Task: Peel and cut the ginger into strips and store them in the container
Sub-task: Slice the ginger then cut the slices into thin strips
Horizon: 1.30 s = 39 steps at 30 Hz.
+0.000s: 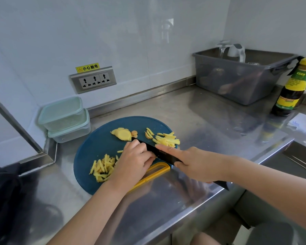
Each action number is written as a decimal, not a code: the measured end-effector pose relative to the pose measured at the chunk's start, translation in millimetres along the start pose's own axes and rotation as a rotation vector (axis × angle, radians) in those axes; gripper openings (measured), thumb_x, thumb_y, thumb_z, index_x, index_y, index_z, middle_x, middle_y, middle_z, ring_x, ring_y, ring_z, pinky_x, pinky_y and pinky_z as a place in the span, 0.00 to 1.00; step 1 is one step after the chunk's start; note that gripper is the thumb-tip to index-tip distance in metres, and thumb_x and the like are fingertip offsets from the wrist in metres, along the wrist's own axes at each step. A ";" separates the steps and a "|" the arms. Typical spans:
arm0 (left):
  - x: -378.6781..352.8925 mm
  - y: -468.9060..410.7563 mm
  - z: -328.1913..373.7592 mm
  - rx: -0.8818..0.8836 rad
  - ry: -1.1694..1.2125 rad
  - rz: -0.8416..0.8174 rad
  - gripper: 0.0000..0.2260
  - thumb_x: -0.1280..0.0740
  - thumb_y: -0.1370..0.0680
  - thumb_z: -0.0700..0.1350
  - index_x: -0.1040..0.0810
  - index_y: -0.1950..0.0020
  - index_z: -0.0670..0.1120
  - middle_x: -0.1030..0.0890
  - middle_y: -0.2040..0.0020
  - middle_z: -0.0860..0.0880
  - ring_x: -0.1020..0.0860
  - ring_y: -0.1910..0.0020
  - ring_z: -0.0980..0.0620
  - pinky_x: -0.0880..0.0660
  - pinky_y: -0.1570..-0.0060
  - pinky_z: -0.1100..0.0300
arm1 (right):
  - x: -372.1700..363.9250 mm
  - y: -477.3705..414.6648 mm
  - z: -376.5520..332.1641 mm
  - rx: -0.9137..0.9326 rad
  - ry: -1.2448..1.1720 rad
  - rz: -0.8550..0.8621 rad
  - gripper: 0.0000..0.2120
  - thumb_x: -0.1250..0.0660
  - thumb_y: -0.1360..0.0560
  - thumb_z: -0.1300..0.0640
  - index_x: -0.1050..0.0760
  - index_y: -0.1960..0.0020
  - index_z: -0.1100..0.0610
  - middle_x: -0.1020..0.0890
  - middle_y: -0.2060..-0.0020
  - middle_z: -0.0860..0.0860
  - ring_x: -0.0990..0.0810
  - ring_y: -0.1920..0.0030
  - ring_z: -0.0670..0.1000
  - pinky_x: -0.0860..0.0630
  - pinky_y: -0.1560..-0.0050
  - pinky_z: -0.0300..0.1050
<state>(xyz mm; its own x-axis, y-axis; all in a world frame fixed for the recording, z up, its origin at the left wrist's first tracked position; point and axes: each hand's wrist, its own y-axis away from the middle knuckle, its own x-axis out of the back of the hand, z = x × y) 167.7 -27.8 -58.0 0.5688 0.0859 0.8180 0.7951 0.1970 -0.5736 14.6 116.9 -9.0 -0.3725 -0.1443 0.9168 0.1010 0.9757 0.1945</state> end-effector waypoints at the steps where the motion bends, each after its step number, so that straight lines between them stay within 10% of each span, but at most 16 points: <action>1: -0.1 -0.4 0.2 0.004 -0.001 -0.002 0.03 0.27 0.28 0.42 0.15 0.56 0.47 0.23 0.63 0.53 0.31 0.59 0.53 0.29 0.59 0.57 | -0.7 -2.4 0.0 0.003 0.008 0.008 0.29 0.51 0.16 0.54 0.60 0.25 0.32 0.27 0.65 0.55 0.29 0.68 0.52 0.31 0.66 0.41; 17: 4.2 -0.6 2.7 -0.035 -0.016 -0.025 0.04 0.29 0.27 0.44 0.16 0.53 0.50 0.27 0.62 0.53 0.32 0.58 0.53 0.35 0.55 0.59 | -0.6 12.1 -1.9 -0.112 -0.197 -0.022 0.30 0.51 0.17 0.55 0.60 0.26 0.29 0.24 0.60 0.54 0.18 0.65 0.55 0.18 0.63 0.47; 39: 2.2 -8.9 10.2 0.050 0.049 -0.066 0.11 0.36 0.23 0.50 0.16 0.53 0.47 0.23 0.61 0.52 0.28 0.59 0.53 0.26 0.62 0.57 | -3.9 11.1 -2.4 -0.050 -0.099 0.035 0.29 0.51 0.16 0.55 0.61 0.24 0.35 0.29 0.64 0.52 0.28 0.68 0.48 0.29 0.63 0.39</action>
<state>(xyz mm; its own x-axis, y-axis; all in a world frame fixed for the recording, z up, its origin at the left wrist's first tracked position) 159.7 -19.4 -50.7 0.5260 0.0233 0.8502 0.8206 0.2488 -0.5145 19.4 128.0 -9.6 -0.4574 -0.0911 0.8846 0.1605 0.9700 0.1828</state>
